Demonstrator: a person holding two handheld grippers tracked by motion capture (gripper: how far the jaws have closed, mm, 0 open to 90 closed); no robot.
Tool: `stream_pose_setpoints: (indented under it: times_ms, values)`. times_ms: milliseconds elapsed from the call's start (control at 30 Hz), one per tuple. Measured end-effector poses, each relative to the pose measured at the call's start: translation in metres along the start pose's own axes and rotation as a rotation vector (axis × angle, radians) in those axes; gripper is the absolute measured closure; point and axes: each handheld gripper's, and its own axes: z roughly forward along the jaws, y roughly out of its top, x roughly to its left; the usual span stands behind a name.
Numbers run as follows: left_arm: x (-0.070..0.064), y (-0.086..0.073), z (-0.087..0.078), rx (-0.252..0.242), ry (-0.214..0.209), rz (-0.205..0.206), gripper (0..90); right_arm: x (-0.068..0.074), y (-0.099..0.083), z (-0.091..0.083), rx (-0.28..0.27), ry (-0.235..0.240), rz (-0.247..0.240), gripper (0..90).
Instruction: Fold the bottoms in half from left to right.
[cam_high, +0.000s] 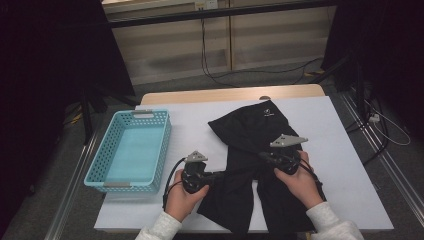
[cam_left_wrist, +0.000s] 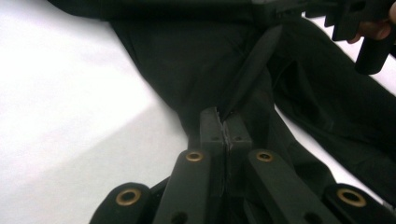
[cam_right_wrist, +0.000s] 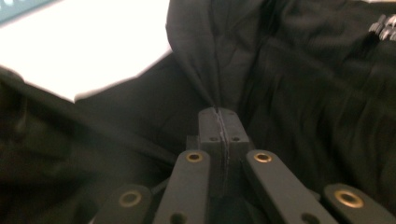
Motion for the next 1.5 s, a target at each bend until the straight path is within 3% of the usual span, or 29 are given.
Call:
stream_pose_setpoints:
  times_ms: [133, 267, 433, 667, 733, 800, 967, 1067, 1167, 1433, 1500]
  values:
    - [0.000, -0.001, 0.002, 0.010, 0.003, 0.000, 89.4, 0.003, -0.002, 0.010, 0.014, 0.008, -0.028, 79.5]
    - [0.002, -0.002, 0.000, 0.005, 0.001, -0.008, 89.3, 0.010, 0.013, 0.021, 0.017, 0.004, -0.060, 59.1]
    - [0.004, -0.003, -0.003, -0.002, -0.002, -0.017, 89.4, 0.020, 0.038, 0.043, 0.014, -0.004, -0.122, 46.5]
    - [0.006, -0.003, -0.005, -0.011, 0.008, -0.030, 89.3, 0.030, 0.060, 0.077, 0.010, 0.014, -0.159, 40.7]
    - [0.007, -0.003, -0.006, -0.006, 0.009, -0.033, 89.3, 0.033, 0.062, 0.086, 0.009, -0.008, -0.170, 38.4]
    - [0.009, -0.003, -0.006, -0.002, 0.007, -0.033, 89.3, 0.036, 0.063, 0.095, 0.007, -0.020, -0.183, 40.5]
    - [0.009, -0.004, -0.005, 0.003, 0.015, -0.041, 89.3, 0.036, 0.061, 0.113, 0.063, -0.048, -0.202, 47.6]
    - [0.009, -0.003, -0.006, -0.004, 0.014, -0.046, 89.4, 0.033, 0.061, 0.113, 0.060, -0.041, -0.195, 73.2]
    - [0.009, -0.001, -0.008, -0.004, 0.004, -0.043, 89.4, 0.028, 0.063, 0.110, 0.037, -0.051, -0.168, 85.2]
    - [0.000, 0.007, -0.010, -0.028, -0.028, -0.035, 89.4, 0.007, 0.079, 0.086, -0.049, -0.014, -0.029, 85.9]
    - [-0.003, 0.010, -0.011, -0.035, -0.034, -0.032, 89.4, 0.002, 0.082, 0.081, -0.062, -0.032, -0.022, 86.0]
